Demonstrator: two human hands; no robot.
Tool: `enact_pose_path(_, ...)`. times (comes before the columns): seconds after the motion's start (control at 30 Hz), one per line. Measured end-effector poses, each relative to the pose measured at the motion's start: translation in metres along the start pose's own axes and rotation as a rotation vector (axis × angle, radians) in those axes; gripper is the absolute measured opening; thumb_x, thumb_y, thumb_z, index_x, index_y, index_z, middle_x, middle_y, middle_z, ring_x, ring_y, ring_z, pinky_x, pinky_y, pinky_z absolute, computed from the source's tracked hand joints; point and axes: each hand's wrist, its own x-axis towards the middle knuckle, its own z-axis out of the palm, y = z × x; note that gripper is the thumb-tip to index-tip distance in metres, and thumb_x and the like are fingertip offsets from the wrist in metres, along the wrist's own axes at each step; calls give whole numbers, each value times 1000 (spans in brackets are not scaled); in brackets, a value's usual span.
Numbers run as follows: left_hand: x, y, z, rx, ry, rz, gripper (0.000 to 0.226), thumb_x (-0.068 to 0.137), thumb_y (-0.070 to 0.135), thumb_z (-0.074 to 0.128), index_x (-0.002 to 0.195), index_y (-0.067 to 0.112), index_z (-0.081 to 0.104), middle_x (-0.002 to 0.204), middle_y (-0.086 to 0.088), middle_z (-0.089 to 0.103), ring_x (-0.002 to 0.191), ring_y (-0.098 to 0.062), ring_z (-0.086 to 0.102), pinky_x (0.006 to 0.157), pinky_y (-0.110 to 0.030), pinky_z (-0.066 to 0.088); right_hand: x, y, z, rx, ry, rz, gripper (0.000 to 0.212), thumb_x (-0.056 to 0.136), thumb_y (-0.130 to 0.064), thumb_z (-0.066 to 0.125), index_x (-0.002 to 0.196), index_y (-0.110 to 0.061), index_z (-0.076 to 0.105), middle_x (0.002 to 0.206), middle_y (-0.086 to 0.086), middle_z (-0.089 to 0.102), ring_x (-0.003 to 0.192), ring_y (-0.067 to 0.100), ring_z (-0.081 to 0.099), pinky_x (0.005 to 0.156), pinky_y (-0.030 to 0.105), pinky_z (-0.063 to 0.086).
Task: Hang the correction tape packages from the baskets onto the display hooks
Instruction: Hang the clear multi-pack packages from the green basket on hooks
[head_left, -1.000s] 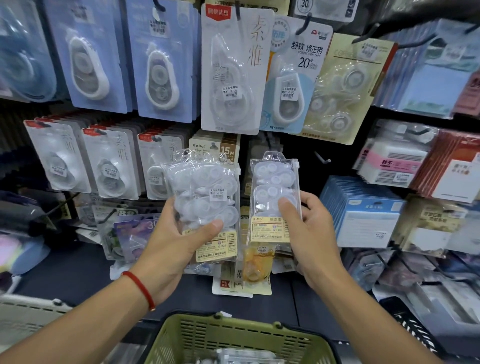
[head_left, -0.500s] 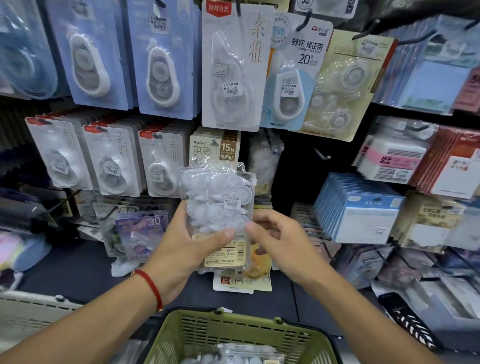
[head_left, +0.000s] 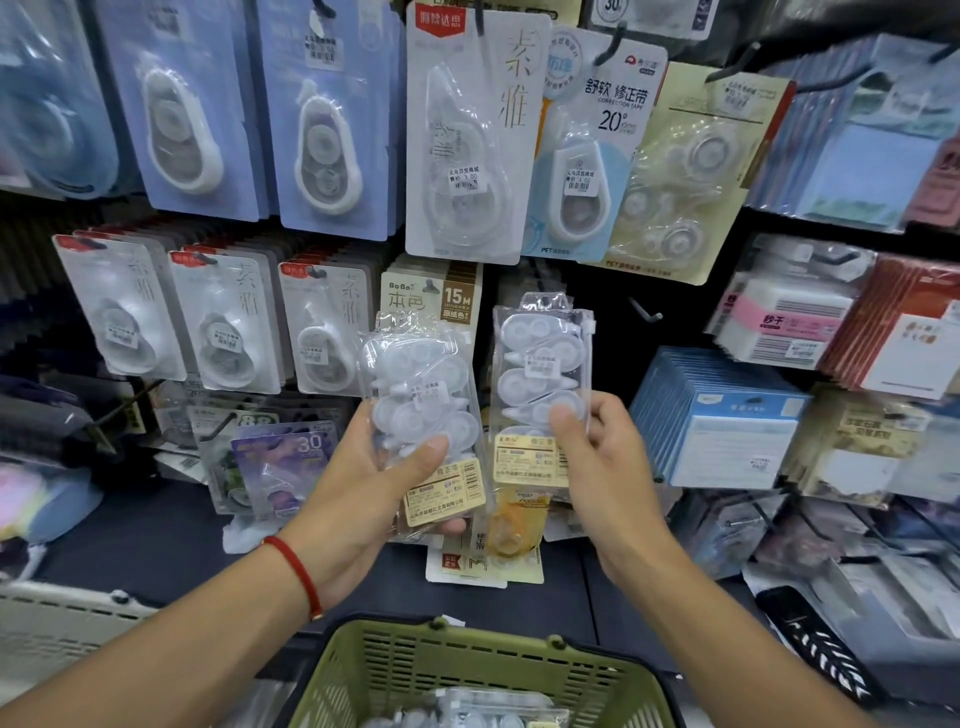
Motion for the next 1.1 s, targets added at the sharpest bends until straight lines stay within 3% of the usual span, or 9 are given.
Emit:
enact_pose_path(0.17, -1, 2, -3, -7, 2, 6, 52, 84, 18, 74, 133, 26, 54, 127, -3, 75, 94, -40, 78, 66, -61, 64, 7, 0, -6, 32, 35, 22, 18, 106, -41, 58, 111, -23, 61, 101, 16, 76, 98, 40, 71, 87, 61, 56)
enact_pose_path(0.37, -2, 3, -3, -10, 9, -9, 51, 86, 17, 74, 133, 24, 54, 127, -5, 75, 94, -40, 78, 66, -59, 65, 11, 3, -7, 73, 50, 14, 19, 105, -46, 59, 110, -28, 64, 103, 25, 72, 102, 51, 65, 90, 68, 54)
enact_pose_path(0.47, -2, 4, -1, -21, 27, -14, 49, 89, 14, 73, 133, 24, 54, 127, -6, 75, 94, -41, 78, 64, -58, 65, 14, 7, -10, 21, 61, 41, 23, 105, -49, 57, 116, -30, 64, 104, 5, 77, 100, 33, 72, 89, 53, 58)
enact_pose_path(0.53, -2, 4, -1, -39, 36, -25, 43, 96, 9, 68, 133, 24, 56, 127, -7, 75, 95, -42, 77, 63, -59, 64, 14, 11, -12, -139, 78, 85, 30, 104, -49, 55, 129, -31, 58, 123, -7, 69, 109, 14, 67, 89, 36, 52)
enact_pose_path(0.6, -1, 4, -2, -83, 42, -65, 42, 101, 0, 60, 134, 26, 57, 126, -9, 74, 97, -46, 76, 64, -61, 64, 13, 14, -14, -331, 65, 89, 39, 105, -44, 55, 141, -28, 52, 136, -8, 57, 120, 10, 58, 95, 30, 43)
enact_pose_path(0.73, -2, 5, 0, -119, -3, -126, 41, 101, -5, 51, 127, 25, 62, 125, -14, 74, 99, -51, 74, 65, -63, 63, 7, 11, -9, -376, -73, 38, 13, 104, -39, 58, 114, -36, 66, 120, -14, 67, 108, 0, 62, 97, 31, 49)
enact_pose_path(0.87, -7, 2, 3, -52, -116, -110, 40, 94, 10, 67, 130, 24, 59, 128, -14, 73, 103, -45, 75, 69, -61, 64, -4, 6, 3, -218, -352, 49, 18, 100, -45, 65, 112, -33, 71, 110, -13, 77, 104, 6, 71, 96, 42, 59)
enact_pose_path(1.03, -10, 2, 7, 32, -115, -39, 50, 90, 14, 72, 136, 22, 54, 131, -8, 73, 115, -35, 74, 82, -61, 63, -5, 11, 7, -170, -309, 5, 11, 97, -38, 72, 107, -34, 71, 105, -11, 79, 96, 12, 75, 92, 46, 62)
enact_pose_path(1.1, -9, 3, 6, 39, -92, -48, 42, 94, 15, 69, 132, 24, 55, 128, -7, 75, 111, -34, 75, 77, -58, 65, -3, 11, 6, -84, -242, 17, 6, 101, -33, 68, 108, -33, 68, 107, -8, 79, 97, 13, 76, 90, 45, 62)
